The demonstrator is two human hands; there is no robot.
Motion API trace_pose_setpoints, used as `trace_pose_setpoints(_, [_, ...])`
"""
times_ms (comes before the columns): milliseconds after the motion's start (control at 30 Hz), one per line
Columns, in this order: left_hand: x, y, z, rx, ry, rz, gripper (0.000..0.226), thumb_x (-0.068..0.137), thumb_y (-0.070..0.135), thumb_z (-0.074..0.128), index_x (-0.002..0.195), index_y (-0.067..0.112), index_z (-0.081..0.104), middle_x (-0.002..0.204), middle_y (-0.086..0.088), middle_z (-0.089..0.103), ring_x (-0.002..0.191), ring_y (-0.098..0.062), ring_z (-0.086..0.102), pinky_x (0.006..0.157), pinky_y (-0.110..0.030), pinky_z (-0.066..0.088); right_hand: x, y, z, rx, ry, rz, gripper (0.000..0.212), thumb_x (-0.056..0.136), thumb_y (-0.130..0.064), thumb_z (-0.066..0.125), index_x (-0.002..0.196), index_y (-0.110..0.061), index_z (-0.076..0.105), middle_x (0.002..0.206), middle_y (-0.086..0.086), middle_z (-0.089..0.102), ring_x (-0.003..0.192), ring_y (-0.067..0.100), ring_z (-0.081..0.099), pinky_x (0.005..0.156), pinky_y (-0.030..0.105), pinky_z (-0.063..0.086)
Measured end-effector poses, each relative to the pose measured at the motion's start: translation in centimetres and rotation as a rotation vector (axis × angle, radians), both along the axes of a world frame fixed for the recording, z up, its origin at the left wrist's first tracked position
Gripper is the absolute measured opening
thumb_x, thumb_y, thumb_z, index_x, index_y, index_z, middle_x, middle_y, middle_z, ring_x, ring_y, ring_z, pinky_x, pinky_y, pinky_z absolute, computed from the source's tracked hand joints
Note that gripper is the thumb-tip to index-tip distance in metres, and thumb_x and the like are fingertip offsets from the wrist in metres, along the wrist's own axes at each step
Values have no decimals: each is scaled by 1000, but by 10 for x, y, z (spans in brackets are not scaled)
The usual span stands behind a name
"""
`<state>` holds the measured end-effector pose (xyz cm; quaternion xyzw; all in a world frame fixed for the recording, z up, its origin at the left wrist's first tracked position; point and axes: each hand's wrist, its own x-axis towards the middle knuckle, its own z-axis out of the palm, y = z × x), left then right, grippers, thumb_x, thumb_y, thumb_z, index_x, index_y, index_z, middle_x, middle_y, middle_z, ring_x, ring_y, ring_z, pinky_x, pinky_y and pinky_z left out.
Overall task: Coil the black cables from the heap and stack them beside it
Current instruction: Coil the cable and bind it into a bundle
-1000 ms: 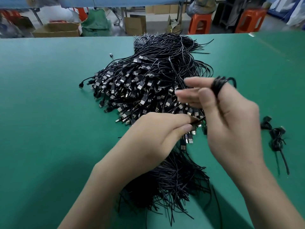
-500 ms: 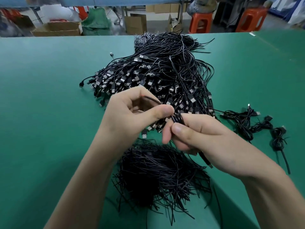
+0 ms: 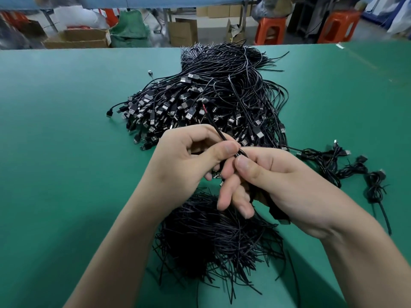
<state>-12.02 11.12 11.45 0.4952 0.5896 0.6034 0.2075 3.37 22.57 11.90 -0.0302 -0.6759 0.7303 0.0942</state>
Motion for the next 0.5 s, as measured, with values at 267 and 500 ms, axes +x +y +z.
trace_pose_setpoints(267, [7, 4, -1, 86, 22, 153, 12, 93, 11, 72, 89, 22, 74, 76, 10, 73, 58, -3, 62, 57, -16, 53, -8, -9, -3, 269, 33, -445, 11, 99, -19, 63, 90, -14, 60, 83, 7, 75, 69, 16, 67, 67, 31, 56])
trace_pose_setpoints(500, [19, 6, 0, 307, 209, 537, 20, 97, 14, 71, 96, 34, 68, 86, 13, 72, 71, -5, 72, 63, -12, 55, -7, -20, -3, 943, 50, -981, 11, 99, -38, 58, 102, -27, 60, 103, -14, 56, 100, 7, 54, 81, 16, 38])
